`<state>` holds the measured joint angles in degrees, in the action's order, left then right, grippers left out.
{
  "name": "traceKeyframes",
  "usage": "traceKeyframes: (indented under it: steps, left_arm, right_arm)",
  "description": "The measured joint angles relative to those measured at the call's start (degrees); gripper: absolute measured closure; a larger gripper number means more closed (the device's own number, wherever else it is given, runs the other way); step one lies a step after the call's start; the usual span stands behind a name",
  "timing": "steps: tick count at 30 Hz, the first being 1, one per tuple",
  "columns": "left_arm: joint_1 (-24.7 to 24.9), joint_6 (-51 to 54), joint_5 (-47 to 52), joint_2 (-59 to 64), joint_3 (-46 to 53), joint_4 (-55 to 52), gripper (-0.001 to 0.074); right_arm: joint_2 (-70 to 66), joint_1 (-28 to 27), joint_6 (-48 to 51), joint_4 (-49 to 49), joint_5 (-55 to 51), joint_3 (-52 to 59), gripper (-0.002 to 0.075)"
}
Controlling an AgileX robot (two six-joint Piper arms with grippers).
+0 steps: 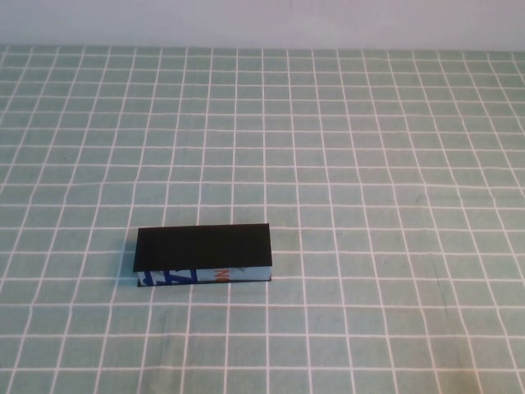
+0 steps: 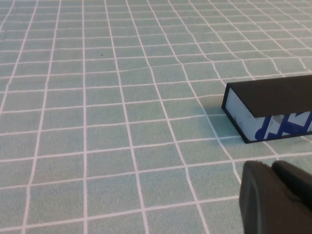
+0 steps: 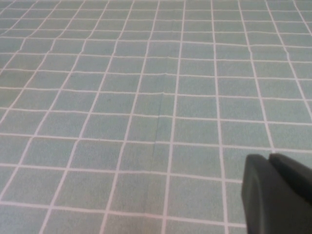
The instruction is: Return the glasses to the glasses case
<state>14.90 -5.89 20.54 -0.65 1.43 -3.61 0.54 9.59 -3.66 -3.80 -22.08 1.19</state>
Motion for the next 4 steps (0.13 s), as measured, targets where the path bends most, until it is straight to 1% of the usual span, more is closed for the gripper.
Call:
traceKeyframes:
  steps: [4]
  left_arm:
    - [0.0,0.0,0.0,0.0,0.0,0.0,0.0734]
  right_arm:
    - [0.0,0.0,0.0,0.0,0.0,0.0,0.0737]
